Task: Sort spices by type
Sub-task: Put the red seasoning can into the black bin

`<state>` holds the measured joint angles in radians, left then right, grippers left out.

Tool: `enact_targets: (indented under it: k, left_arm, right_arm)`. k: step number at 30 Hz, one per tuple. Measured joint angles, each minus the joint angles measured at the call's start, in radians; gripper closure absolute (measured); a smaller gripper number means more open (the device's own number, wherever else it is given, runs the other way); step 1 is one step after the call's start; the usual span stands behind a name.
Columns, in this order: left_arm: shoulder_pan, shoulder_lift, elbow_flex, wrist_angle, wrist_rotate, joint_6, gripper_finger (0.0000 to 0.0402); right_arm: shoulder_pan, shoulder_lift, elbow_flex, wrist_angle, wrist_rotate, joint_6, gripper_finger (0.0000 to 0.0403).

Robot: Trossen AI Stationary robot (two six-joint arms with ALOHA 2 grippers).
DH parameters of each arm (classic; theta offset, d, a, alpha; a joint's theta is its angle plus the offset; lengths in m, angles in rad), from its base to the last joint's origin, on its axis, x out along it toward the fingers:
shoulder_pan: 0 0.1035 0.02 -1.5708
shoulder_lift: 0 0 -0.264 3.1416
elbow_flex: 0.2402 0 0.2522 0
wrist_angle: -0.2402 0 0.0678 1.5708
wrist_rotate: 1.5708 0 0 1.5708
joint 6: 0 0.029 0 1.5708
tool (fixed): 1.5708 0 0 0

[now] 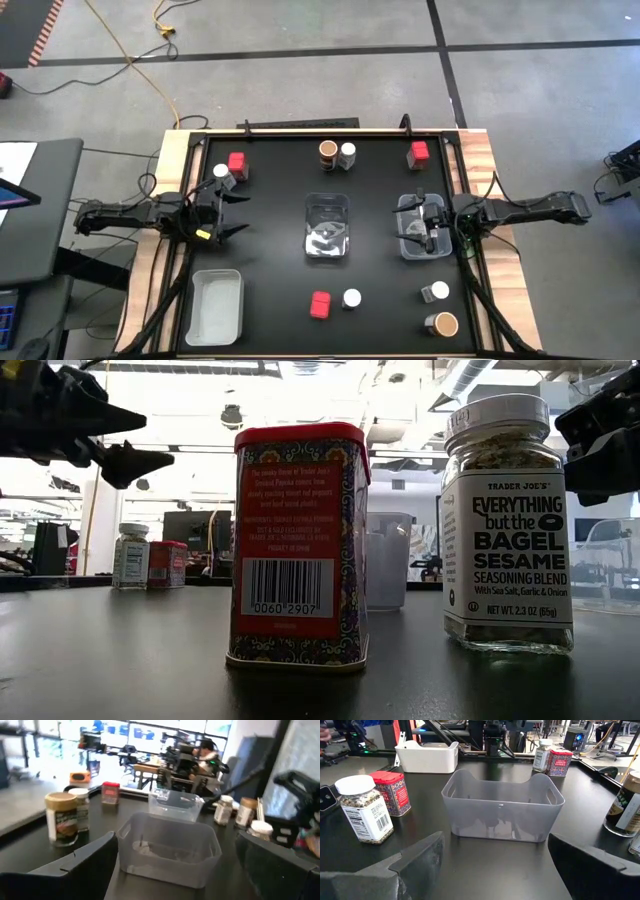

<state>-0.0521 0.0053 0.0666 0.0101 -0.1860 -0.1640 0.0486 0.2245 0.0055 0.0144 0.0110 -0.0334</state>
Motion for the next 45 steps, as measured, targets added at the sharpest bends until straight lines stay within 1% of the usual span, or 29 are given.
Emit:
enact_targets:
  k: [3, 6, 10, 17, 19, 21, 23, 27, 31, 37, 41, 45]
  left_arm:
    - [0.0, 0.001, 0.001, 0.001, -0.026, -0.042, 0.0019]
    - [0.0, 0.001, 0.002, 0.001, -0.042, -0.047, 0.0019]
    - [0.0, 0.001, 0.002, 0.0, -0.043, -0.002, 0.0019]
    - [0.0, 0.001, 0.004, -0.005, -0.05, 0.026, 0.0019]
    - [0.0, 0.001, 0.004, -0.004, -0.08, 0.016, 0.0019]
    - [0.0, 0.001, 0.005, -0.003, -0.134, -0.025, 0.0019]
    - [0.001, 0.001, 0.005, -0.002, -0.165, -0.056, 0.0019]
    - [0.002, 0.001, 0.009, -0.006, -0.237, -0.062, 0.0019]
    - [0.029, 0.015, 0.07, -0.106, -0.284, -0.059, 0.0019]
    - [0.065, 0.086, 0.183, -0.316, -0.282, -0.073, 0.0019]
    - [0.077, 0.168, 0.246, -0.339, -0.262, -0.145, 0.0019]
    - [0.097, 0.287, 0.336, -0.362, -0.262, -0.173, 0.0019]
  right_arm:
    - [0.0, 0.0, 0.0, 0.0, 0.0, 0.0, 0.0019]
    - [0.0, 0.0, 0.0, 0.0, 0.0, 0.0, 0.0019]
    - [0.0, 0.0, 0.0, 0.0, 0.0, 0.0, 0.0019]
    - [0.0, 0.0, 0.0, 0.0, 0.0, 0.0, 0.0019]
    - [0.0, 0.0, 0.0, 0.0, 0.0, 0.0, 0.0019]
    - [0.0, 0.0, 0.0, 0.0, 0.0, 0.0, 0.0019]
    - [0.0, 0.0, 0.0, 0.0, 0.0, 0.0, 0.0019]
    - [0.0, 0.0, 0.0, 0.0, 0.0, 0.0, 0.0019]
    - [0.0, 0.0, 0.0, 0.0, 0.0, 0.0, 0.0019]
    - [0.0, 0.0, 0.0, 0.0, 0.0, 0.0, 0.0019]
    - [0.0, 0.0, 0.0, 0.0, 0.0, 0.0, 0.0019]
    - [0.0, 0.0, 0.0, 0.0, 0.0, 0.0, 0.0019]
